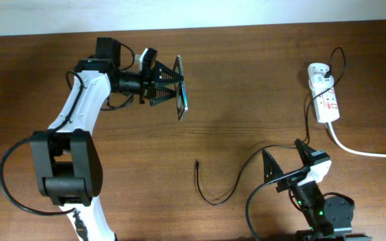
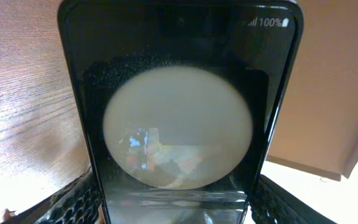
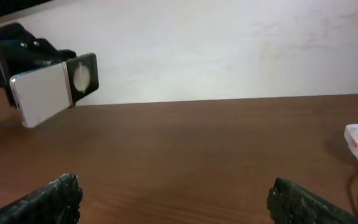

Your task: Plug charger to phone and switch on socket

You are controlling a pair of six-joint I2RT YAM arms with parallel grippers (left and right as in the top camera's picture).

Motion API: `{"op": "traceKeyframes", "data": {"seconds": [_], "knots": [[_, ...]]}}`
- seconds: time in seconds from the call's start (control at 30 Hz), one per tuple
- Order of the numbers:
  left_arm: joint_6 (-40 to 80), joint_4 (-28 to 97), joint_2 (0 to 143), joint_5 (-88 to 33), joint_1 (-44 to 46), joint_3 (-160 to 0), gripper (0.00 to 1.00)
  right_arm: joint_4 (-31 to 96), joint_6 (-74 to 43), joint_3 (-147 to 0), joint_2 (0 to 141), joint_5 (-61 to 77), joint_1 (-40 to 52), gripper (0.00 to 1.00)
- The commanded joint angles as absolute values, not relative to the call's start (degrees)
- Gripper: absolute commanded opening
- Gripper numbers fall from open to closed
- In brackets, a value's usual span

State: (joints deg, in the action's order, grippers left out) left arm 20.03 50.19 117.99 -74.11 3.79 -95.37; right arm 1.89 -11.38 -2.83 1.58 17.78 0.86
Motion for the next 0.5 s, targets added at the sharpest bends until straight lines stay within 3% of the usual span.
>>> {"op": "traceKeyframes", "data": {"seconds": [0.0,0.3,0.47], "knots": [[21.9,49.7,118.3,-75.8,3.6,-96.7,0.0,2.0,-12.8,-7.2,8.8,19.2,1.3,0.99],[29.8,48.9,118.3,-70.5,3.7,-96.7,0.0,2.6,-17.1,-37.2,60.7,45.3,1.7,0.99],[40.5,47.3,118.3,-59.7,4.2,-96.7,0.0,-10.0,-17.0,-39.3,69.6,50.8,3.4,0.98]]}}
